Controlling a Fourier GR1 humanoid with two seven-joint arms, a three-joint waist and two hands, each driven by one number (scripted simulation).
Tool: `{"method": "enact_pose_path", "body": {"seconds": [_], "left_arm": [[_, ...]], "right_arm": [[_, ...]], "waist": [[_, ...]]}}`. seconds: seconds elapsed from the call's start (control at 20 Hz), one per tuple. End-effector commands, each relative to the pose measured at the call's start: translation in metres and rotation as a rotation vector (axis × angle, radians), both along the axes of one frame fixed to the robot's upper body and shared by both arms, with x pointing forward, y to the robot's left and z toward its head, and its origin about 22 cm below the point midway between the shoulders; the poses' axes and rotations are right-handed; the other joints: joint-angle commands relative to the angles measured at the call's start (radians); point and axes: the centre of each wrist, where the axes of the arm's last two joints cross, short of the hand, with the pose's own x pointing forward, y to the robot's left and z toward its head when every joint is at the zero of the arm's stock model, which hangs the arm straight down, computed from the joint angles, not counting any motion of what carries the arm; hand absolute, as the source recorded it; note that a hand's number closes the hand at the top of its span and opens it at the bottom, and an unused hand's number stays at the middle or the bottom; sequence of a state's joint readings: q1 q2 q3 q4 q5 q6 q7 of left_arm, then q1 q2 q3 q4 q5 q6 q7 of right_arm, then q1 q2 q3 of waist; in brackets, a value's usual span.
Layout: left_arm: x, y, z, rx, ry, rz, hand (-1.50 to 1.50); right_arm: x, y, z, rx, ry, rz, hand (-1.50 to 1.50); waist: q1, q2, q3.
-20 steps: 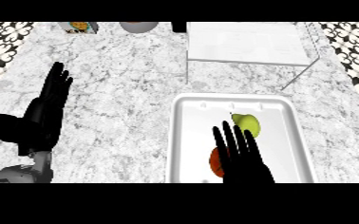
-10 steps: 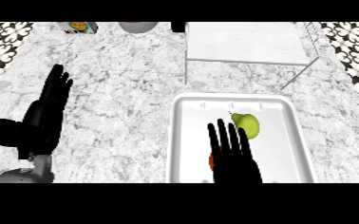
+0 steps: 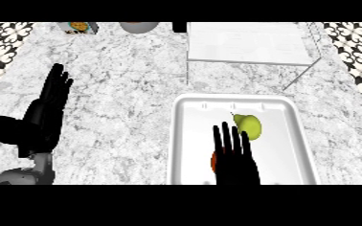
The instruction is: Pick the tomato from the tray and place it in the tiered shelf
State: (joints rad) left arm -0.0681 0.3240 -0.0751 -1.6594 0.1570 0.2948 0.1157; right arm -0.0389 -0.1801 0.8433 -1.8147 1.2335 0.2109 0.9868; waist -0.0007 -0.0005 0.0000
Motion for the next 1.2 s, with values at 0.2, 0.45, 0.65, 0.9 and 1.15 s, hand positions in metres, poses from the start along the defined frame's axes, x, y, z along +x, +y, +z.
{"method": "enact_pose_path", "body": {"seconds": [0.2,0.45,0.65,0.9,1.15], "left_arm": [[0.004,-0.003,0.001,0.008,-0.008,0.021,0.00],[0.001,-0.001,0.002,0.004,0.013,0.009,0.00],[-0.009,-0.010,0.013,-0.013,0.003,0.003,0.00],[0.007,0.001,0.003,-0.004,-0.012,0.008,0.00],[0.011,-0.002,0.013,0.009,-0.024,-0.014,0.00]], "right_arm": [[-0.001,-0.011,-0.028,0.020,0.004,-0.013,-1.50],[0.012,-0.001,-0.031,0.035,-0.035,0.014,-1.50],[0.036,-0.017,-0.039,0.053,0.016,-0.010,-1.50],[0.042,-0.015,-0.067,0.007,0.098,-0.009,1.50],[0.041,-0.024,-0.069,-0.081,-0.009,0.078,1.50]], "waist": [[0.000,0.000,0.000],[0.001,0.000,0.000],[0.003,0.000,0.000],[0.003,0.001,0.000],[0.001,0.001,0.000]]}}
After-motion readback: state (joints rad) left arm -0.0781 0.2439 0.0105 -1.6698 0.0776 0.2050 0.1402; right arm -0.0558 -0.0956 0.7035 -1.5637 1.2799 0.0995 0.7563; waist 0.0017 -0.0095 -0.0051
